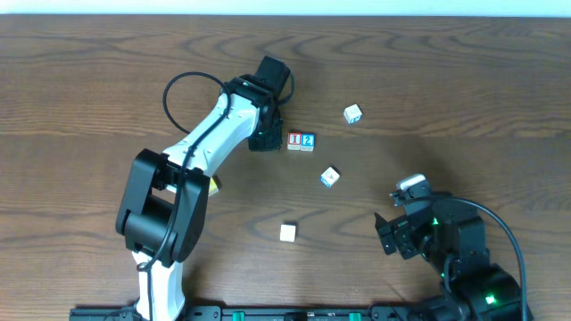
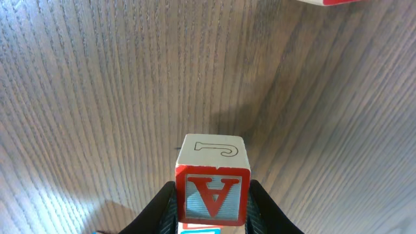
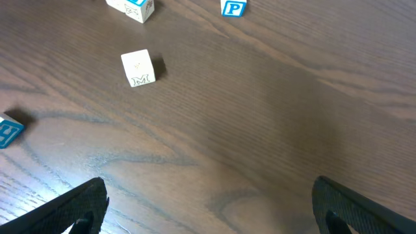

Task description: Spell out Ai2

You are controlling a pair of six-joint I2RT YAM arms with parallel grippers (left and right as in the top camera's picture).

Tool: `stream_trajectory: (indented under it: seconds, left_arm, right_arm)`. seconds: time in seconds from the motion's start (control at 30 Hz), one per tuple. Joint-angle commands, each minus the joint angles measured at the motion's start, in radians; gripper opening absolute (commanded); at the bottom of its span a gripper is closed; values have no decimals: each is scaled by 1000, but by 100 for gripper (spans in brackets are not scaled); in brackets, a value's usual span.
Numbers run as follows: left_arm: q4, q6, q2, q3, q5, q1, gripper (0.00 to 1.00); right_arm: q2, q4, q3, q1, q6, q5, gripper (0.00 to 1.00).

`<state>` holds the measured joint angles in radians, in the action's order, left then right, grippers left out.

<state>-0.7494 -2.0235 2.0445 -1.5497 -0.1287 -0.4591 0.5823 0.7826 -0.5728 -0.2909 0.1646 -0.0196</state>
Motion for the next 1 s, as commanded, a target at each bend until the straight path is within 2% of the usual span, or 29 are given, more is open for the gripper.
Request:
stream_trajectory:
  seconds: [0.0, 0.4, 0.97]
  left_arm:
    - [-6, -58, 13, -18, 58, -18, 6]
    - [-13, -59, 13, -16, 107, -27, 6]
    - [-22, -39, 44, -16, 101, -45, 6]
  right_arm:
    - [-2, -1, 1, 9, -7, -6, 99]
    - [-2, -1, 1, 9, -7, -6, 99]
    - [-2, -1, 1, 9, -6, -6, 99]
